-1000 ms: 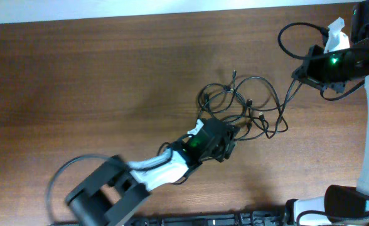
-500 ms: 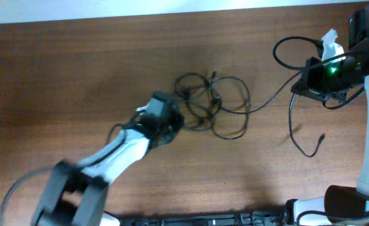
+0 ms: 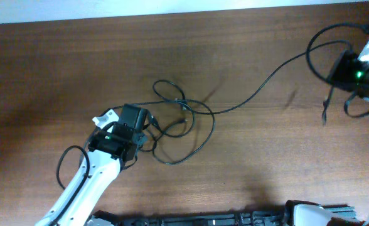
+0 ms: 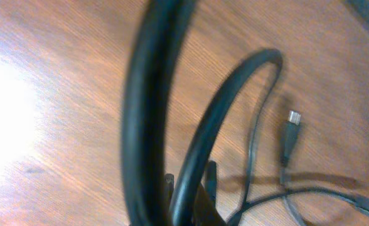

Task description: Untangle cables

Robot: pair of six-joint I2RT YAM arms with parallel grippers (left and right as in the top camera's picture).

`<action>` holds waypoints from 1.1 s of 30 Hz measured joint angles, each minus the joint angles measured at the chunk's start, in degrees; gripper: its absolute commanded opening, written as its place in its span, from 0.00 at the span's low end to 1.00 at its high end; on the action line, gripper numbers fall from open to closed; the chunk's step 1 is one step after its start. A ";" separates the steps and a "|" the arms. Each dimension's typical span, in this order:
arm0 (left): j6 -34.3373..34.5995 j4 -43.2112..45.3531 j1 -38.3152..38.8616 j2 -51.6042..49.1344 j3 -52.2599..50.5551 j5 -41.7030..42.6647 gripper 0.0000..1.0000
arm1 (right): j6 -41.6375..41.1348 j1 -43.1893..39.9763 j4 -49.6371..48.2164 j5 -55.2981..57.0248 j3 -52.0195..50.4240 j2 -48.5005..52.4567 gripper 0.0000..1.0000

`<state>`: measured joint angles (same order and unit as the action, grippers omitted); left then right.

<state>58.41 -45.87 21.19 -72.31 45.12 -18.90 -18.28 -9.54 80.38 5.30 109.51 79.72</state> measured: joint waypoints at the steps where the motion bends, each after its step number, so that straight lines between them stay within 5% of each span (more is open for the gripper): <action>1: -0.20 -3.28 0.00 0.02 -0.04 -3.19 0.00 | -2.62 -0.87 -1.79 5.27 0.00 0.90 0.04; 11: -0.37 -6.32 0.00 0.04 -0.07 -13.22 0.00 | -10.12 -25.81 -17.86 12.70 0.02 5.95 0.04; 20: -0.37 -5.60 0.00 0.11 -0.07 -13.44 0.01 | 0.98 -26.75 -23.30 -5.92 0.07 31.28 0.05; 21: -0.37 -5.51 0.00 0.11 -0.07 -13.22 0.01 | 2.34 -26.75 -24.02 -6.97 0.07 32.79 0.15; 23: -0.37 -5.31 0.00 0.11 -0.07 -12.09 0.04 | 4.57 -26.75 -24.24 -8.26 0.09 37.92 0.67; 27: -0.37 -5.22 0.00 0.11 -0.07 -9.42 0.07 | 5.44 -26.75 -21.59 -9.49 -0.02 42.23 0.77; 30: -0.50 -4.66 0.00 0.11 -0.07 -7.28 0.43 | 5.44 -26.75 -20.63 -15.45 -0.02 40.63 0.82; 32: -0.39 -4.24 0.00 0.11 -0.07 -5.75 0.93 | 5.42 -26.75 -18.08 -17.86 -0.02 37.27 0.75; 33: -0.31 -4.13 0.00 0.11 -0.07 -4.57 0.99 | 5.46 -26.75 -14.73 -18.69 -0.02 34.23 0.72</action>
<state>58.11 -50.00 21.19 -72.20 45.06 -23.46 -12.82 -36.29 65.65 -13.39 109.49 113.95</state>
